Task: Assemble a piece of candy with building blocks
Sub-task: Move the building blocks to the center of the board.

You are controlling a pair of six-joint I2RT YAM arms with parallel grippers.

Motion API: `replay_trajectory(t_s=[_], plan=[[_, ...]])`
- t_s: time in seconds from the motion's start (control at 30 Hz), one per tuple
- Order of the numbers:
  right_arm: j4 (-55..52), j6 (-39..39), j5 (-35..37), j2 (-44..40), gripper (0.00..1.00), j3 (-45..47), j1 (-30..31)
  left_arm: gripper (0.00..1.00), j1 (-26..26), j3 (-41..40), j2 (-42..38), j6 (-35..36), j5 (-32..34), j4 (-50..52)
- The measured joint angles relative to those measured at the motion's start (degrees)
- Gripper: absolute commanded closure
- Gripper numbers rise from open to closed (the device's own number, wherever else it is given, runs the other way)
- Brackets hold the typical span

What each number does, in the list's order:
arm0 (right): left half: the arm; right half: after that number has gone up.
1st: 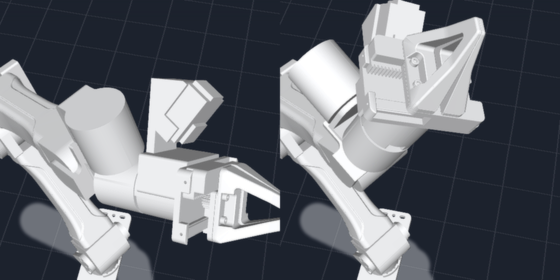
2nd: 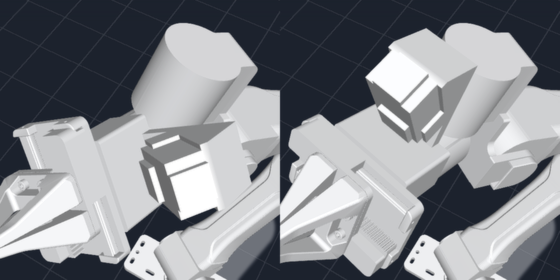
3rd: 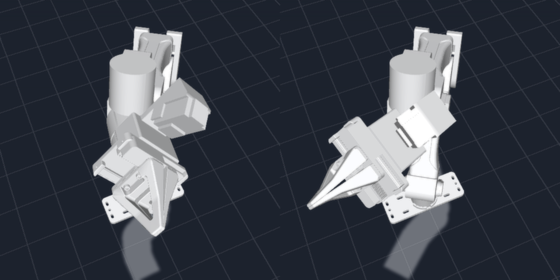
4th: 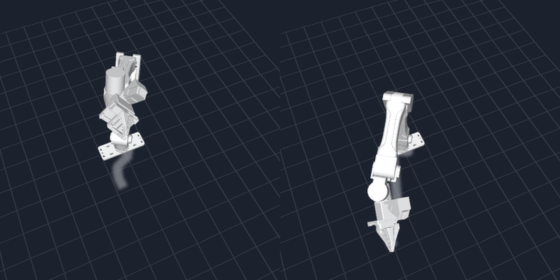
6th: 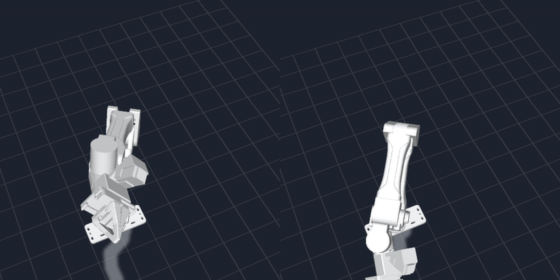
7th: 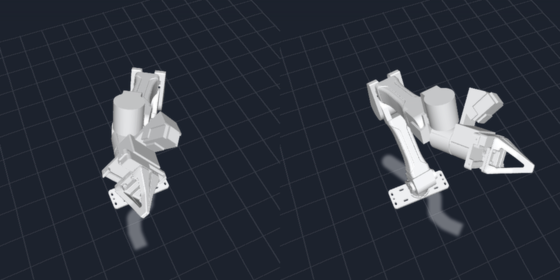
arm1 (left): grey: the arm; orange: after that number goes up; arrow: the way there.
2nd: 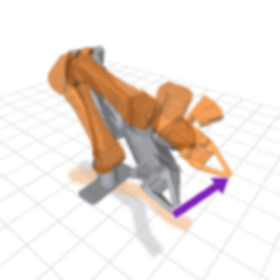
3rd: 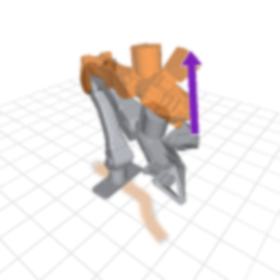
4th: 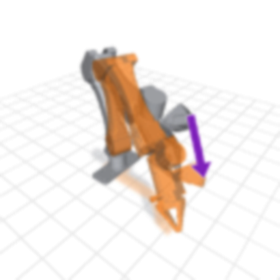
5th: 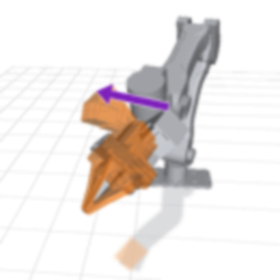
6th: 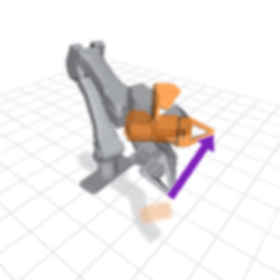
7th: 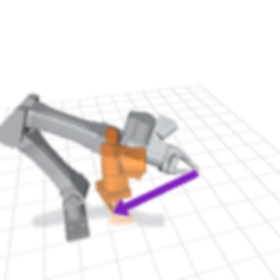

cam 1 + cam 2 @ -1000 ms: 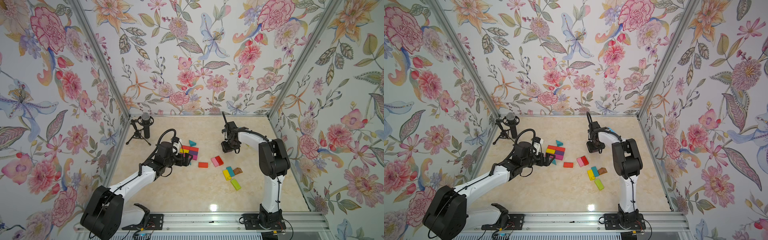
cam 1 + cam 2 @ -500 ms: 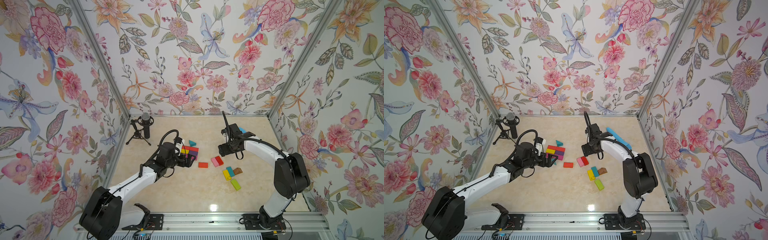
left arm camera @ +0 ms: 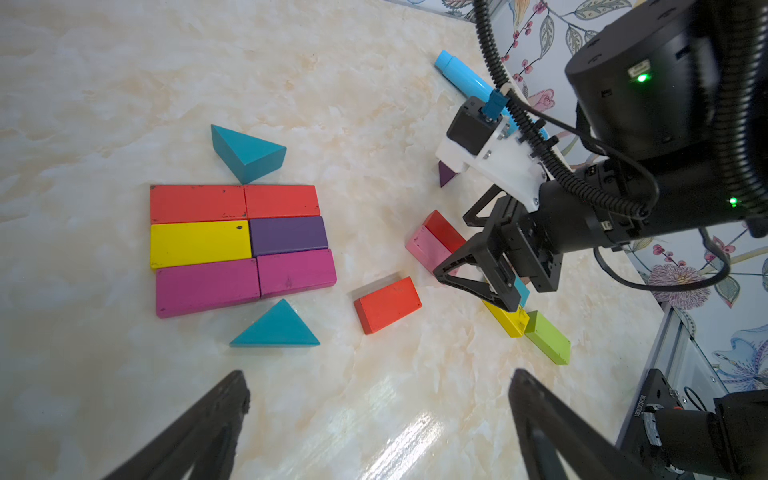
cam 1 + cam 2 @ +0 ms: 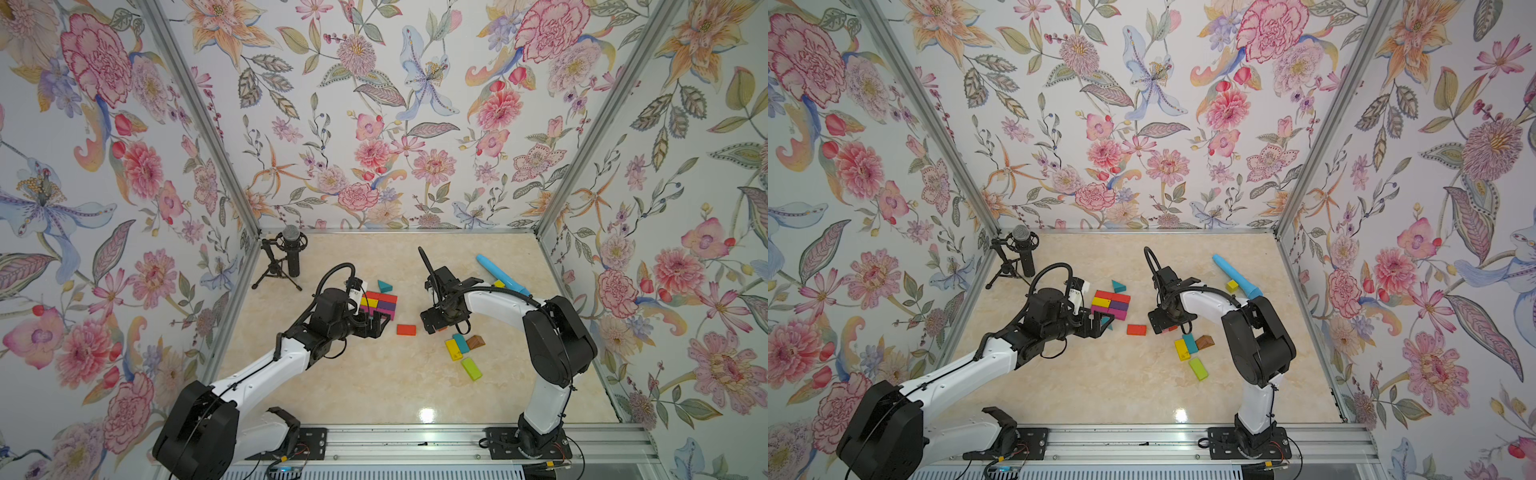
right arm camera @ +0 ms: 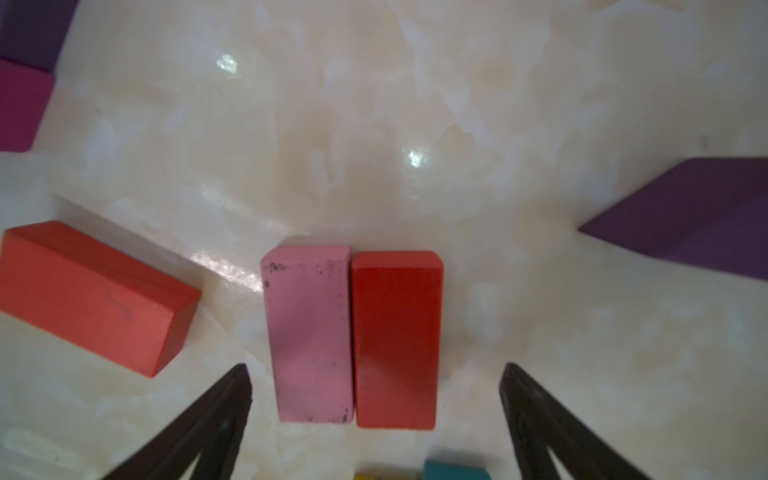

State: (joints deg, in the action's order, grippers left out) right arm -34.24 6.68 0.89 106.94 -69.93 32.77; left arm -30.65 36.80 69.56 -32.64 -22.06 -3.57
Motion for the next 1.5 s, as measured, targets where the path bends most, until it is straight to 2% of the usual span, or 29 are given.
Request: replay_trajectory(t_s=[0.17,0.37,0.47,1.1,1.17,1.33,1.5], plan=[[-0.22,-1.25,0.92,3.17,0.19,-2.47,0.28,0.01,0.0,-0.02,0.09,0.0,0.0,-0.13],[-1.31,-3.93,1.29,4.96,0.47,-5.25,0.24,0.01,0.0,-0.02,0.98,-0.04,-0.02,-0.42],[-2.23,-6.32,1.36,5.77,0.51,-6.47,-0.02,0.01,0.0,-0.02,1.42,-0.42,-0.02,-0.59],[-6.54,-31.82,-2.23,18.93,0.44,-26.62,-0.61,0.01,0.0,-0.02,1.64,-1.27,0.02,0.07],[-6.71,-33.03,-2.34,19.08,0.41,-27.02,-0.61,0.01,0.0,-0.02,1.64,-1.29,0.04,0.02],[-6.69,-33.97,-2.38,19.1,0.25,-27.17,-0.61,0.01,0.0,-0.02,1.66,-1.4,0.0,-0.46],[-6.95,-33.64,-2.21,19.1,0.18,-27.82,-0.63,0.01,0.0,-0.02,1.81,-1.49,-0.02,-0.74]])
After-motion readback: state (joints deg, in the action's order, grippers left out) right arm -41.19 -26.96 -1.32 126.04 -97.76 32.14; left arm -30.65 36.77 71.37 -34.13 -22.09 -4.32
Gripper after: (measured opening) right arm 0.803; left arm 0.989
